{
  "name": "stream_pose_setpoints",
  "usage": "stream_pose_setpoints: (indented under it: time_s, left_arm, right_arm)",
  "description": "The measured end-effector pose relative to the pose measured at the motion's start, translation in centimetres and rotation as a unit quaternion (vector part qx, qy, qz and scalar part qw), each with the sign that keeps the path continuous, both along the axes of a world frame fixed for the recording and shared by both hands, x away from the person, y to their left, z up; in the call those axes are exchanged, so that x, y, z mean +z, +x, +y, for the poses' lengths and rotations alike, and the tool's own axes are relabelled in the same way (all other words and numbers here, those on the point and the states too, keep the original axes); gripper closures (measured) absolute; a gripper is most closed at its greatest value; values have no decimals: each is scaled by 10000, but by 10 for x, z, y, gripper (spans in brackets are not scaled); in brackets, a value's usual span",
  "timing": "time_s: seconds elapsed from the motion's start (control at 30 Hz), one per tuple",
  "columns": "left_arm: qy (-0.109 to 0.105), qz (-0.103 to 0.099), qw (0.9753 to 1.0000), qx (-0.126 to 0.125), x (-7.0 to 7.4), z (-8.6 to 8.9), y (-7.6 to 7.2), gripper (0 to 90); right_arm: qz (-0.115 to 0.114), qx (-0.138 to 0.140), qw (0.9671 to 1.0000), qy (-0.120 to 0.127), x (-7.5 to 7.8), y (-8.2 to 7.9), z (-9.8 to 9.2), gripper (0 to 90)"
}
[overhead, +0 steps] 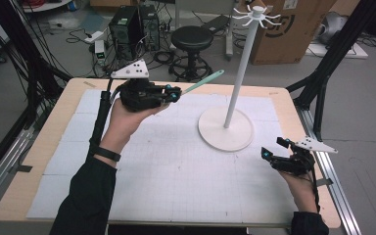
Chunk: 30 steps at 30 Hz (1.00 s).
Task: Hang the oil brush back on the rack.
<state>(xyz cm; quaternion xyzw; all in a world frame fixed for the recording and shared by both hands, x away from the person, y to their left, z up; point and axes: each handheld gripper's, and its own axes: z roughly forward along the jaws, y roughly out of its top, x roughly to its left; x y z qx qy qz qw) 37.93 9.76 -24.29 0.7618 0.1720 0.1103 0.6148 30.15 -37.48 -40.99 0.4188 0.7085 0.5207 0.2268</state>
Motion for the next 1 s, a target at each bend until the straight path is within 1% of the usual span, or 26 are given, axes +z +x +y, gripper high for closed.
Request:
stream_pose_setpoints:
  time_s: [0.13, 0.43, 0.5, 0.6, 0.77, 0.83, 1.0]
  left_arm:
    - [-80, -35, 10000, 2, 10, -2, 1, 828]
    - [-153, -120, 9998, -8, 28, -9, 3, 829]
    - [-208, -140, 9997, 25, 32, -10, 3, 828]
    - [-220, -170, 9996, 28, 39, -10, 4, 828]
    - [-259, -229, 9994, 13, 48, -13, 3, 828]
    - [-311, -225, 9993, 0, 52, -14, 3, 828]
    - [-325, -257, 9991, 7, 59, -17, 5, 828]
  right_arm:
    - [-9, -3, 10000, -5, 0, 0, -1, 159]
    - [-3, -2, 10000, 8, 0, 0, -2, 159]
    - [0, -1, 10000, 9, 0, 0, -1, 159]
    - [-1, 0, 10000, 4, 0, 0, -1, 158]
    - [0, -1, 10000, 1, 0, 0, -2, 158]
    - [1, -1, 10000, 3, 0, 0, -2, 159]
    - [32, 3, 10000, 18, 0, -1, -2, 158]
